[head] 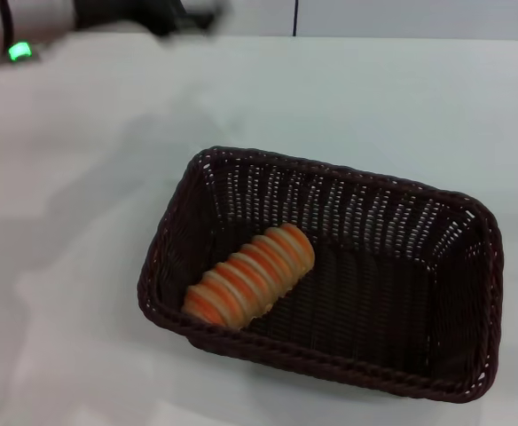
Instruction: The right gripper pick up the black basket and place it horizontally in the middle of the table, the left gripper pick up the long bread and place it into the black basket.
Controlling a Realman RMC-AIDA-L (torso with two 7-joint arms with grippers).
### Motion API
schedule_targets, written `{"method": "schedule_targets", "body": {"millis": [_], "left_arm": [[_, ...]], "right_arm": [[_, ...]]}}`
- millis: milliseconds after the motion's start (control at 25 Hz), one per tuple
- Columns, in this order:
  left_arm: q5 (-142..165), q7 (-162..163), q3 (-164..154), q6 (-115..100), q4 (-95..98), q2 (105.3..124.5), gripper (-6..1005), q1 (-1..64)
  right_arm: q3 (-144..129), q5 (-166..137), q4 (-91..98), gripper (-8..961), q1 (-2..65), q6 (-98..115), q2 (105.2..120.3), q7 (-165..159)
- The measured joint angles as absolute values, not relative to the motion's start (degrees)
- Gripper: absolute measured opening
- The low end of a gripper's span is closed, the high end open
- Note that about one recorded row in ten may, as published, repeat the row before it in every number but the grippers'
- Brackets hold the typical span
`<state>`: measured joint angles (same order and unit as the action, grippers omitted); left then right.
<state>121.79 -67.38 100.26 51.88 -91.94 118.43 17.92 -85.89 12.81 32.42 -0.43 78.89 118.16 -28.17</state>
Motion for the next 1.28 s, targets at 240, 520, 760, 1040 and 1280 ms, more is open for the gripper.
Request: {"method": "schedule_targets", "body": {"millis": [240,520,760,1040,1280], "left_arm": [[123.67,-78.12,86.00,-2.12,-76.07,118.30,848,16.14],[138.24,-51.84,81.19,-52.04,-41.52,117.78,848,23.67],[149.65,-9.11,86.92,-60.61,-23.73,116.34,849,25.02],[150.40,-2.59,90.20,-59.95,-18.29,118.19,849,24.60],[150.43,-2.90,89.17,-58.66,-17.11,118.37,849,23.91]], "right_arm": [[-86.28,12.50,31.55,843,-0.68,79.59,118.82,-29.51],[-86.69,9.19,23.80,842,1.23,90.38,119.31,-22.06],[-85.74,13.79,15.53,841,2.90,98.82,119.69,-20.78],[-83.83,17.45,10.37,841,6.24,98.93,119.73,-13.15],[-81.03,22.79,5.41,843,10.96,92.09,117.79,-15.29]]}}
